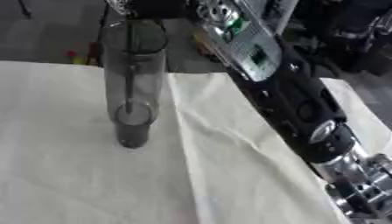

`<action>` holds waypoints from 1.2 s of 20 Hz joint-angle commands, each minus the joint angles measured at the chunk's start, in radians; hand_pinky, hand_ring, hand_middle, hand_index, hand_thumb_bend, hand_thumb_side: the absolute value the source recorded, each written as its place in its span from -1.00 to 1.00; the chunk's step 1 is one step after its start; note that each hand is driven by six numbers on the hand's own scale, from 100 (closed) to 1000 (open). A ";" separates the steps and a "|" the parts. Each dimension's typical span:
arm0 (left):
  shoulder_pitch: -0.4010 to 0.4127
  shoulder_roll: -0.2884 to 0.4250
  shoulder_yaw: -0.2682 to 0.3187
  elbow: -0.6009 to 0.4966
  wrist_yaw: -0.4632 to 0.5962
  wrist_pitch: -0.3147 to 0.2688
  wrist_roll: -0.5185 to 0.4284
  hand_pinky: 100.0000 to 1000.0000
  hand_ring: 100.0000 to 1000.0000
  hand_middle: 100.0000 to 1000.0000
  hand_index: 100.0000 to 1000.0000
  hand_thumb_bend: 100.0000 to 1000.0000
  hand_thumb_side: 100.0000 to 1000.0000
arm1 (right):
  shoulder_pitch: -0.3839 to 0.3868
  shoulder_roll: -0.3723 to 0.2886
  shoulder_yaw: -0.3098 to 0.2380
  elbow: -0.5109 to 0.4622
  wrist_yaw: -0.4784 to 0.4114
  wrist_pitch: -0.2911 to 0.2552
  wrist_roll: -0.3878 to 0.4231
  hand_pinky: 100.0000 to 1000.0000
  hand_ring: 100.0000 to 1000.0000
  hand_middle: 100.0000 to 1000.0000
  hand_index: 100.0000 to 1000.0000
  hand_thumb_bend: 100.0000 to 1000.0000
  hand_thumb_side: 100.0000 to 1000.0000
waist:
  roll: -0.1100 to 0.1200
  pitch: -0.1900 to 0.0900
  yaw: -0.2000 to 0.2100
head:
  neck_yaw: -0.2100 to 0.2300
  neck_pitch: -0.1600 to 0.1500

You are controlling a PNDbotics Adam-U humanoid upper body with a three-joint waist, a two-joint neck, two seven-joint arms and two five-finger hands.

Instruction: Arrange flowers into the vase.

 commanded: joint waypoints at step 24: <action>-0.010 0.006 0.005 -0.013 -0.002 0.006 0.000 0.72 0.52 0.68 0.84 -1.00 0.67 | -0.018 -0.064 0.012 -0.016 0.271 -0.098 0.323 0.26 0.59 0.64 0.49 -0.37 -0.05 | -0.004 -0.026 -0.003 | -0.005 -0.016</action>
